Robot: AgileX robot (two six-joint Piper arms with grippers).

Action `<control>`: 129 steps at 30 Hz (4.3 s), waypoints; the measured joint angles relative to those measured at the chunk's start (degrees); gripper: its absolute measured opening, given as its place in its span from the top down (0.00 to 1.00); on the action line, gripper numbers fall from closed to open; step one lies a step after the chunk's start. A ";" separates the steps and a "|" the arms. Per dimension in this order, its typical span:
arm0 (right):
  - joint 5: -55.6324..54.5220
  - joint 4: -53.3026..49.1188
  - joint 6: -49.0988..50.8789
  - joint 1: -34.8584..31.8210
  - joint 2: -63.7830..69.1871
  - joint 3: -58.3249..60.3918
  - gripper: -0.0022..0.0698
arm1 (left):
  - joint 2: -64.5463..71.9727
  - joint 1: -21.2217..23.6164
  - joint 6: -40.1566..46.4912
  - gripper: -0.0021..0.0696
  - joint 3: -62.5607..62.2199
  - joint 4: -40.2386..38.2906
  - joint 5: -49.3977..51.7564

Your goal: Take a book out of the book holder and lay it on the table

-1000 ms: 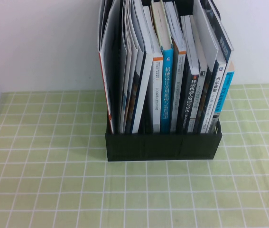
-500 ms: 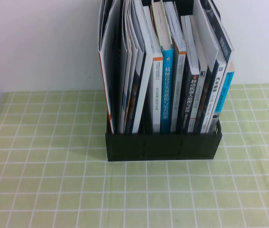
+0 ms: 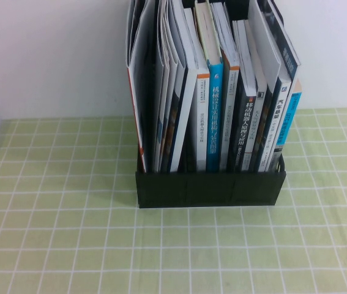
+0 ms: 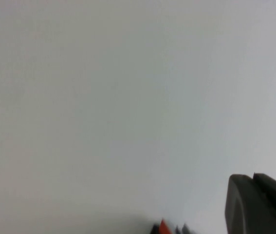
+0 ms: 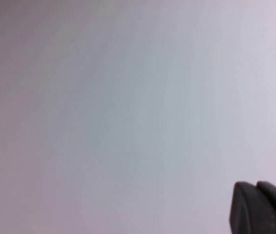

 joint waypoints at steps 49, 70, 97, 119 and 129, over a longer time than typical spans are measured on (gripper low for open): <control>0.68 90.69 -105.64 38.60 76.13 -19.42 0.97 | 58.64 -4.33 87.82 0.97 -18.35 -64.66 18.49; -2.75 90.87 -105.83 38.69 92.67 -38.99 0.68 | 69.41 -1.86 112.78 0.97 -18.69 -86.87 26.35; -8.59 91.95 -100.30 38.69 98.97 -43.06 0.67 | 76.91 -1.86 126.58 0.97 -18.88 -95.00 37.02; -8.69 92.04 -100.24 37.13 101.11 -48.21 0.94 | 76.82 -1.59 126.91 0.97 -18.88 -95.11 37.22; -0.42 92.08 -103.04 36.87 90.67 -47.77 0.95 | 68.01 9.69 116.34 0.97 -18.88 -95.01 44.01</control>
